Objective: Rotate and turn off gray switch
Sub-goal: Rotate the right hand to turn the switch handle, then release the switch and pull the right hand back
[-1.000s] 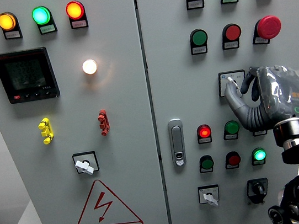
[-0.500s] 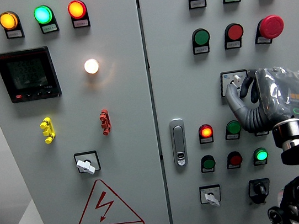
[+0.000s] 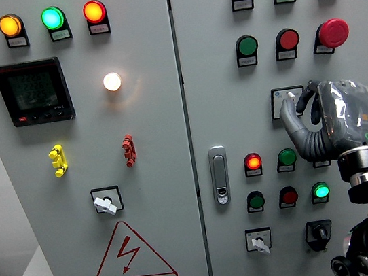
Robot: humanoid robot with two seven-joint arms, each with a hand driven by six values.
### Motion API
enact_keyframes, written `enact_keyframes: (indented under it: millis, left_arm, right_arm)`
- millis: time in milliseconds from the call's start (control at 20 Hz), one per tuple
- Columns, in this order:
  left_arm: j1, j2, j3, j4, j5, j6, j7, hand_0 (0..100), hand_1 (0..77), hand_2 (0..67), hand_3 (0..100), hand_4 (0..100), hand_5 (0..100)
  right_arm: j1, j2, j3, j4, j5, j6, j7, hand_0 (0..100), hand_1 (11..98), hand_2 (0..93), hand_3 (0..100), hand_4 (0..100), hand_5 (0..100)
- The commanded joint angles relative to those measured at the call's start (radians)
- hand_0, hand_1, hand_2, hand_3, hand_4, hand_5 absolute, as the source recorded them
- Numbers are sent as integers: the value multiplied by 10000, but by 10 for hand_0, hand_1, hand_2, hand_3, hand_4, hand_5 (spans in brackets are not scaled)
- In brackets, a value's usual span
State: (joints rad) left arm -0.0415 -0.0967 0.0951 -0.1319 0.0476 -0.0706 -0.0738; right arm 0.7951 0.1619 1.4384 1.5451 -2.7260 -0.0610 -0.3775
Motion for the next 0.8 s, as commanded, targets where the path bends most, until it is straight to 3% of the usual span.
enact_keyframes:
  millis: [0, 250, 350, 550, 600, 650, 750]
  left_arm:
    - [1, 0, 0, 0, -1, 0, 1, 845, 0, 134, 188, 82, 109]
    - [1, 0, 0, 0, -1, 0, 1, 846, 0, 134, 188, 82, 109]
    - [1, 0, 0, 0, -1, 0, 1, 845, 0, 134, 188, 82, 109]
    - [1, 0, 0, 0, -1, 0, 1, 845, 0, 134, 188, 82, 109]
    - [1, 0, 0, 0, -1, 0, 1, 845, 0, 134, 188, 82, 109]
    - [1, 0, 0, 0, -1, 0, 1, 845, 0, 134, 188, 82, 109]
    - [1, 15, 0, 0, -1, 0, 1, 845, 0, 134, 188, 83, 109]
  right_arm:
    - [-189, 7, 50, 271, 1, 12, 17, 670, 314, 562, 869, 799, 1000]
    - [-709, -8, 112, 1114, 1, 43, 108, 670, 309, 484, 725, 641, 999]
    - [-970, -8, 158, 1483, -59, 43, 384, 657, 311, 447, 621, 526, 880]
    - [-1507, -24, 280, 2096, -60, 43, 507, 606, 313, 354, 456, 356, 674]
    - [-1706, -24, 341, 2234, -45, 43, 690, 555, 320, 321, 401, 300, 588]
    - [-1966, -39, 479, 2433, -75, 43, 1026, 536, 325, 312, 383, 275, 566]
    - [-2304, -39, 694, 2832, -151, 119, 1381, 463, 350, 255, 301, 195, 463]
